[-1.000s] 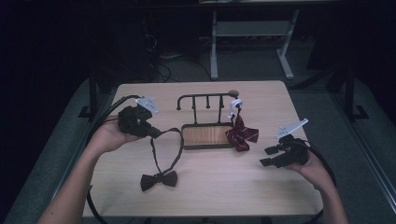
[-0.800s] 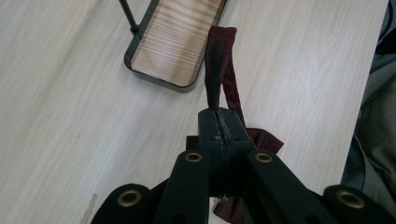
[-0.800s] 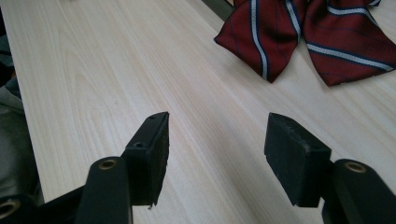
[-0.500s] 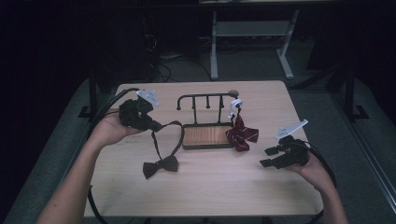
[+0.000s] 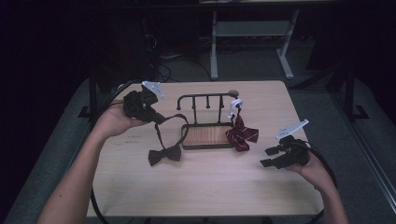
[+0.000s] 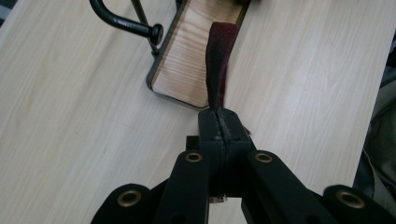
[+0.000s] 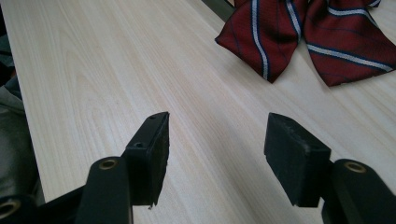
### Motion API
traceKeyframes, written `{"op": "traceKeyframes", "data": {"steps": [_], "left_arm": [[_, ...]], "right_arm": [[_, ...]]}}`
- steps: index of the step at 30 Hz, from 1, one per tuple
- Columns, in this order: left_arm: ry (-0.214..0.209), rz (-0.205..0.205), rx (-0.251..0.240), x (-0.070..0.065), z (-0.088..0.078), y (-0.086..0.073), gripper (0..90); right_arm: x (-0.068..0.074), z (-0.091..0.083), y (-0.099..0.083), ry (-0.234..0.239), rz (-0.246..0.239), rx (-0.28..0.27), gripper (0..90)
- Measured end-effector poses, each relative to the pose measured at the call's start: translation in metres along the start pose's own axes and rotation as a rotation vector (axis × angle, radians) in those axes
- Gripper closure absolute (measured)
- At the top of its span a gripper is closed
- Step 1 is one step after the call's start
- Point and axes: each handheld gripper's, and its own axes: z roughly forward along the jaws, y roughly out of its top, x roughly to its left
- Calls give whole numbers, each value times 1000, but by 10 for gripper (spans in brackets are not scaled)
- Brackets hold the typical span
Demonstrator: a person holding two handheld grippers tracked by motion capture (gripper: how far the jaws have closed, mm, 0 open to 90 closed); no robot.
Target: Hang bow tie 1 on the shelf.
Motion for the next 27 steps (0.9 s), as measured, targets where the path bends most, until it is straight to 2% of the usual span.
{"op": "traceKeyframes", "data": {"steps": [8,13,27], "left_arm": [[14,9,2,3,-4,8,899],[19,-1,3,8,-4,11,899],[16,-58,-8,26,-4,12,899]], "right_arm": [[0,-3,0,-3,3,-9,403],[0,-3,-1,-4,0,-14,403],[0,-7,-2,-7,0,-22,404]]}}
